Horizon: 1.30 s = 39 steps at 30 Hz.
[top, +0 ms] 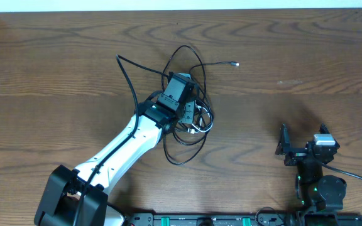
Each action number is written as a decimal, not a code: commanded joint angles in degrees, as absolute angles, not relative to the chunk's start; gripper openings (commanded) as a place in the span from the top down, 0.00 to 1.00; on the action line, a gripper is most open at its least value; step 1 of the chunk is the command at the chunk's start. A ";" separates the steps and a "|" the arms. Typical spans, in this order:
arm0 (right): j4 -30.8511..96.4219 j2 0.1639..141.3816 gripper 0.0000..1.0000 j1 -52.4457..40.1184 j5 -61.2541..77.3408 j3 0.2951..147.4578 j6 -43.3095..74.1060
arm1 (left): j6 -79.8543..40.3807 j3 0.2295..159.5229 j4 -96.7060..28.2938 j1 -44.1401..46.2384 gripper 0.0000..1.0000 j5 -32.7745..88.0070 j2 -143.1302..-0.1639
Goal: Untangle cables
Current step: 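Lift the grasped cables with the left gripper, pulling them upward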
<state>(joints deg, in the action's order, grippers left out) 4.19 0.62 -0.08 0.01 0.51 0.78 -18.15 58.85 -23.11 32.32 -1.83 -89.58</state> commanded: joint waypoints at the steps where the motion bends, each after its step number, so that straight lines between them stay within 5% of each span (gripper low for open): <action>1: 4.29 0.32 0.01 -0.84 -0.05 0.32 0.16 | -18.28 59.37 -23.53 32.36 0.92 -1.69 -89.17; 14: 4.29 0.32 0.01 -0.84 -0.05 0.32 0.16 | -18.02 59.16 -25.39 32.45 0.92 0.45 -94.00; 17: 4.29 0.32 0.01 -0.84 -0.05 0.32 0.14 | -18.02 59.16 -25.39 32.45 0.83 0.45 -95.83; 23: 4.29 0.32 0.01 -0.84 -0.05 0.32 0.14 | -18.02 59.13 -25.43 32.45 0.83 0.45 -96.44; 28: 4.29 0.32 0.01 -0.84 -0.05 0.32 0.14 | -17.98 59.16 -25.36 32.42 0.92 0.38 -96.25; 39: 4.29 0.32 0.01 -0.84 -0.05 0.32 0.14 | -17.63 59.99 -24.12 32.38 0.92 -3.25 -79.68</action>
<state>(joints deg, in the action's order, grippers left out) 4.21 0.62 -0.10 0.01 0.51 0.78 -18.11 58.85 -25.12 32.36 -1.78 -86.98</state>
